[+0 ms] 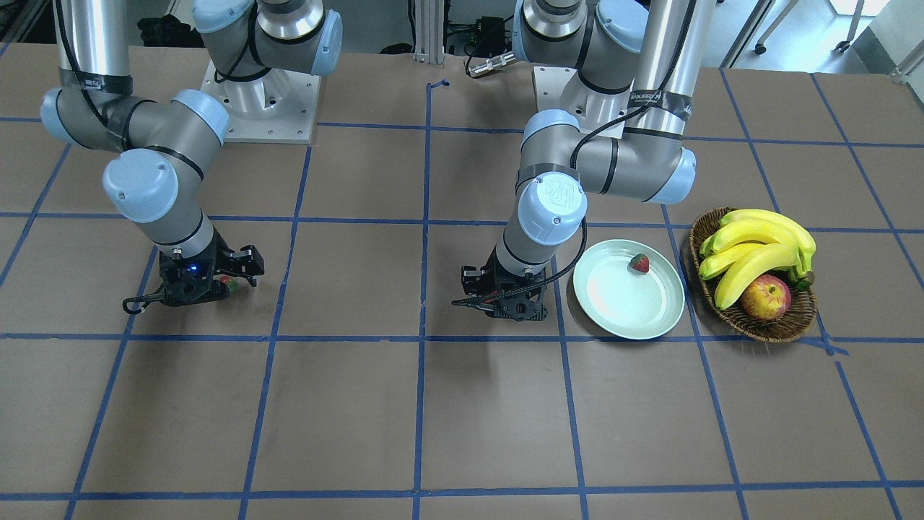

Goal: Collect all strawberries into plate
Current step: 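Grasp the far strawberry with the right gripper while the left grasps the set-down one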

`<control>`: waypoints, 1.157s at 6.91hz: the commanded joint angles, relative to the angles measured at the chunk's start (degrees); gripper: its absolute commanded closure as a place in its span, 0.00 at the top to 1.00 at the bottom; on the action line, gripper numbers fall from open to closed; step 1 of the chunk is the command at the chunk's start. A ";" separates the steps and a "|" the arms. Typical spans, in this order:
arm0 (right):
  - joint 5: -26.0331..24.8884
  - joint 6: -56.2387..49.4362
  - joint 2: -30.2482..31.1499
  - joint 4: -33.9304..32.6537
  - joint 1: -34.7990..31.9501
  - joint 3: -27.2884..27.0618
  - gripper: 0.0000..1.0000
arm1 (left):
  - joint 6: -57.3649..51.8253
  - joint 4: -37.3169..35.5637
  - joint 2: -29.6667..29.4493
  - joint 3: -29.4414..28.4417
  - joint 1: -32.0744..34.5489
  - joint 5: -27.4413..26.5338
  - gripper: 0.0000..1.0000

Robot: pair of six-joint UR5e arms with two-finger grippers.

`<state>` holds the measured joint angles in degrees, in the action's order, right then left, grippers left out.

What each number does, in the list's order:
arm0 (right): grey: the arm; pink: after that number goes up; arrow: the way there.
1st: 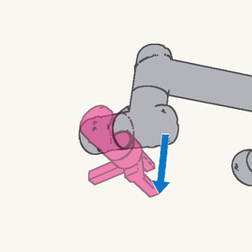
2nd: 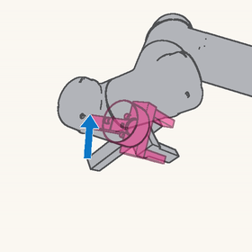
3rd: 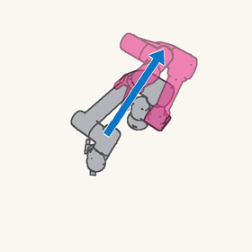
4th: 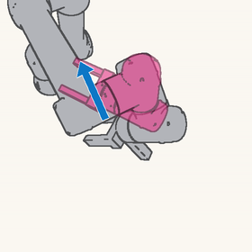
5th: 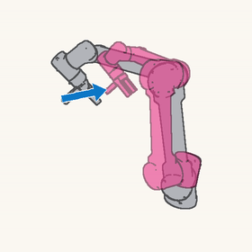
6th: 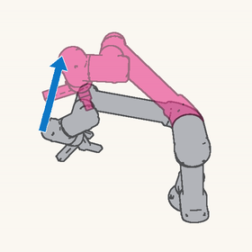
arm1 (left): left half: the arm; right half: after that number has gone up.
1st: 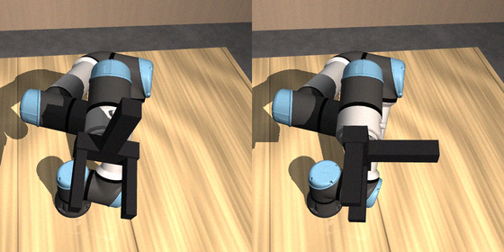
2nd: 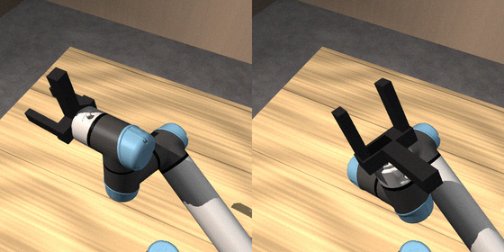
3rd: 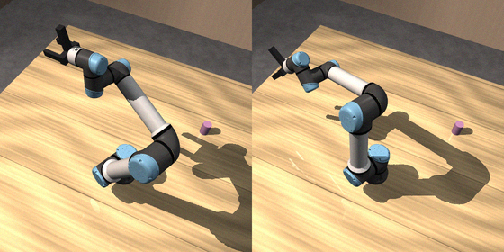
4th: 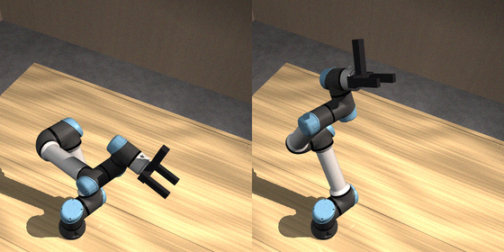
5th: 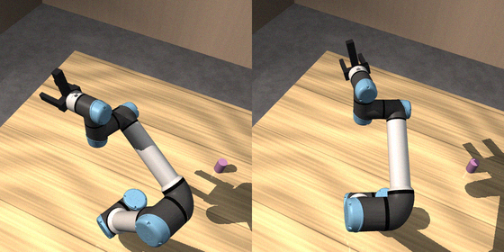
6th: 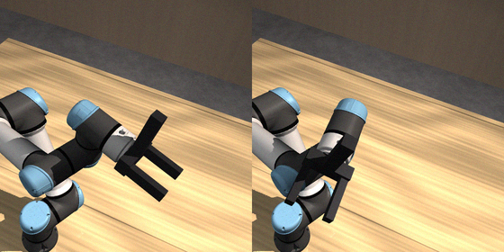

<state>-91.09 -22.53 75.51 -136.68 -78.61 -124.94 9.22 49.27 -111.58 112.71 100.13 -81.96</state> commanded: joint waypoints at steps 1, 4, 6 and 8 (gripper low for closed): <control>-0.31 -0.32 0.07 0.10 0.03 0.14 0.11 | -0.16 0.12 -0.04 1.89 0.42 -0.13 0.45; -1.46 2.55 0.51 3.24 -0.23 2.93 0.00 | -1.99 -0.23 0.83 0.85 0.15 -0.22 0.18; -0.67 10.19 0.87 12.45 -4.86 9.77 0.00 | -6.22 0.82 2.67 -1.26 -3.77 -7.64 0.01; 2.56 21.51 0.60 14.52 -11.45 13.05 0.02 | -11.67 7.73 5.23 -1.27 -12.89 -10.13 0.00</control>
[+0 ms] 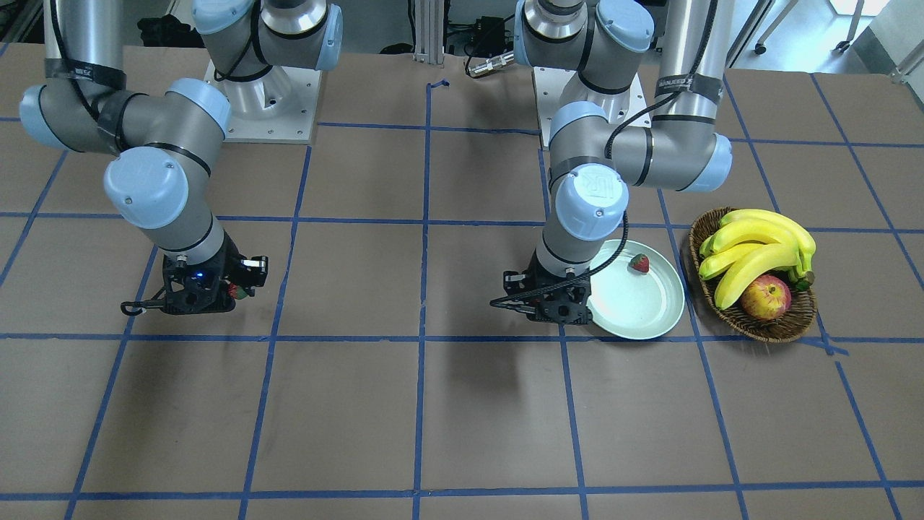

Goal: Collect all strawberries into plate
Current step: 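Drop the strawberry into the plate with the left gripper while the right sets another nearby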

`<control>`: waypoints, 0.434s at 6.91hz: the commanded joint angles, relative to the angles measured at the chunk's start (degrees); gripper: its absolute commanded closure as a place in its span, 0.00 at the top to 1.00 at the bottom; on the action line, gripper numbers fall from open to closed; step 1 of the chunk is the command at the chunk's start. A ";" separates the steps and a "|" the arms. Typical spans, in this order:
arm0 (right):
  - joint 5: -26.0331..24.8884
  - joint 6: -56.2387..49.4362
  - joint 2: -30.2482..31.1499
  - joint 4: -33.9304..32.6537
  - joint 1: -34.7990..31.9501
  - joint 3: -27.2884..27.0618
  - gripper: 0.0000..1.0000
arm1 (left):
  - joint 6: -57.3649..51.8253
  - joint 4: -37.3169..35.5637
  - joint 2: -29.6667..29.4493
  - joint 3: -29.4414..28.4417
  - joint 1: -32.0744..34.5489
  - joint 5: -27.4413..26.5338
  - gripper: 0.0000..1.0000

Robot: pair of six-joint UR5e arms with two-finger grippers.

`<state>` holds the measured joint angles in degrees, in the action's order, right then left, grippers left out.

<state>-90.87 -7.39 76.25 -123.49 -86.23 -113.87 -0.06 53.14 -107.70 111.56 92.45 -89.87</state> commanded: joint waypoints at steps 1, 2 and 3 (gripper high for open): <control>4.28 14.61 -0.75 1.06 -8.47 3.38 0.03 | -5.19 5.30 2.92 0.14 -7.52 -5.54 0.00; 6.65 21.82 -2.41 0.88 -13.82 5.83 0.04 | -9.74 5.49 3.11 0.84 -9.11 -6.27 0.00; 8.24 29.55 -5.21 0.80 -18.83 8.03 0.04 | -12.83 5.57 3.02 1.20 -12.69 -6.02 0.00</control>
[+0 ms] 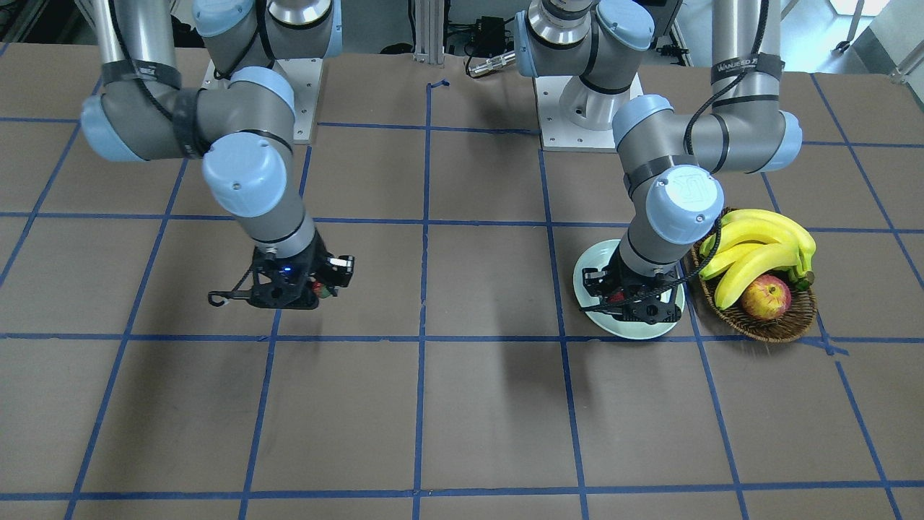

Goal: Collect all strawberries into plate
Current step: 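Drop the strawberry into the plate with the left gripper while the right sets another nearby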

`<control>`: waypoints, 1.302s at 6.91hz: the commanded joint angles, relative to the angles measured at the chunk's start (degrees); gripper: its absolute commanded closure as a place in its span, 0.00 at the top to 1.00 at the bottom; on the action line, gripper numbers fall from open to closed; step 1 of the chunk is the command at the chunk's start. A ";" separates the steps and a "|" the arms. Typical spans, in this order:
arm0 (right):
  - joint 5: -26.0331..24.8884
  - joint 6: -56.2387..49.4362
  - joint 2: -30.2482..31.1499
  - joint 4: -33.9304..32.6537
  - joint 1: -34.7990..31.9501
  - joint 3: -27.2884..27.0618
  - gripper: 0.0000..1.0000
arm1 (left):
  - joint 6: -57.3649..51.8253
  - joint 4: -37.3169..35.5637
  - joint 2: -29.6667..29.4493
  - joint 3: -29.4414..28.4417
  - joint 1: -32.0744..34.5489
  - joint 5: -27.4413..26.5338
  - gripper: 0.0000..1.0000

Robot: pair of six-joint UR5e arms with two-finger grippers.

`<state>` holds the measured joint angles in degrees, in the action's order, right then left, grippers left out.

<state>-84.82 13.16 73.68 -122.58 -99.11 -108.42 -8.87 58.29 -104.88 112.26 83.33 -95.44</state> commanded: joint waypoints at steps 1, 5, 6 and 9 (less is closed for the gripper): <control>5.51 15.43 -5.71 -1.07 -11.14 5.47 0.04 | -6.92 0.42 0.11 1.11 -5.88 -0.36 0.00; 9.85 19.80 -14.44 -7.76 -18.49 10.34 0.36 | -7.30 0.25 -0.94 1.47 -7.13 -0.71 0.88; 9.76 19.80 -14.09 -7.76 -18.40 10.34 0.68 | -7.39 0.25 -0.94 1.12 -7.74 -0.45 0.91; 4.35 14.73 -6.92 -5.06 -17.62 10.51 1.00 | -7.74 0.51 -0.07 -0.54 -7.75 -0.27 0.91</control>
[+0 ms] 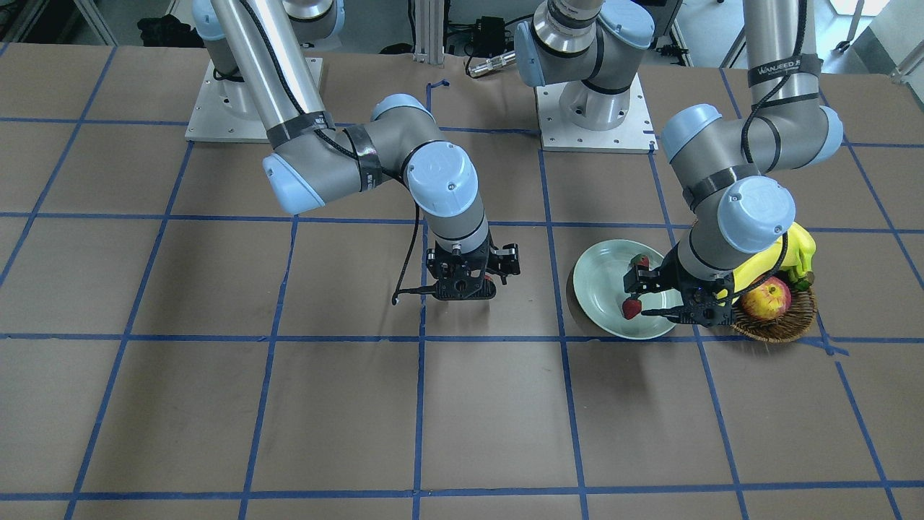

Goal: Collect all strawberries into plate
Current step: 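Drop the strawberry into the plate with the left gripper while the right sets another nearby, then grasp the last strawberry with the left gripper while the right gripper withdraws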

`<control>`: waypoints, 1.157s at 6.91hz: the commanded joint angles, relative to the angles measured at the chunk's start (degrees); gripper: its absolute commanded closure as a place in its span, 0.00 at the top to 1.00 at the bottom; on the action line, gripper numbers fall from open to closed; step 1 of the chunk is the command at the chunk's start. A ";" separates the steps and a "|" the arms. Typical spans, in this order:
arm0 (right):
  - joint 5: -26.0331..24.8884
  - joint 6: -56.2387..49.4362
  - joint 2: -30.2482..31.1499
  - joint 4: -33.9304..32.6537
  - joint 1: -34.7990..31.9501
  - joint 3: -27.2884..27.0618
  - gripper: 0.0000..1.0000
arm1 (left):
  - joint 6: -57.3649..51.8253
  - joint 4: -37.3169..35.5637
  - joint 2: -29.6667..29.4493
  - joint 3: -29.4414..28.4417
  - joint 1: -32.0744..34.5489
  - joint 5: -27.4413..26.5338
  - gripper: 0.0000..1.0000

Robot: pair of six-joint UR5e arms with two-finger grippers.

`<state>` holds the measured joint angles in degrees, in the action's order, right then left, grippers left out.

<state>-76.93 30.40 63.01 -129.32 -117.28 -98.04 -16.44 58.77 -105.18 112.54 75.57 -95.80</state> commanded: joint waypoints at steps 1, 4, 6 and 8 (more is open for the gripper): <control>-8.45 -3.15 8.14 7.36 2.91 0.57 1.00 | 0.35 0.55 0.49 -1.27 1.06 0.26 0.91; -14.11 -12.85 19.66 20.48 12.75 0.92 1.00 | 7.25 0.22 0.77 -1.10 10.78 10.10 0.90; -17.02 -17.90 23.99 30.14 18.38 5.81 1.00 | 22.08 -5.11 -0.90 -1.28 20.89 11.15 0.90; -16.24 -20.02 24.18 36.85 20.34 12.85 1.00 | 31.95 -7.68 -3.71 -1.10 26.29 11.95 0.90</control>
<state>-93.57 11.54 86.77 -96.15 -98.17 -88.82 9.50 53.21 -107.18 111.31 98.79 -84.36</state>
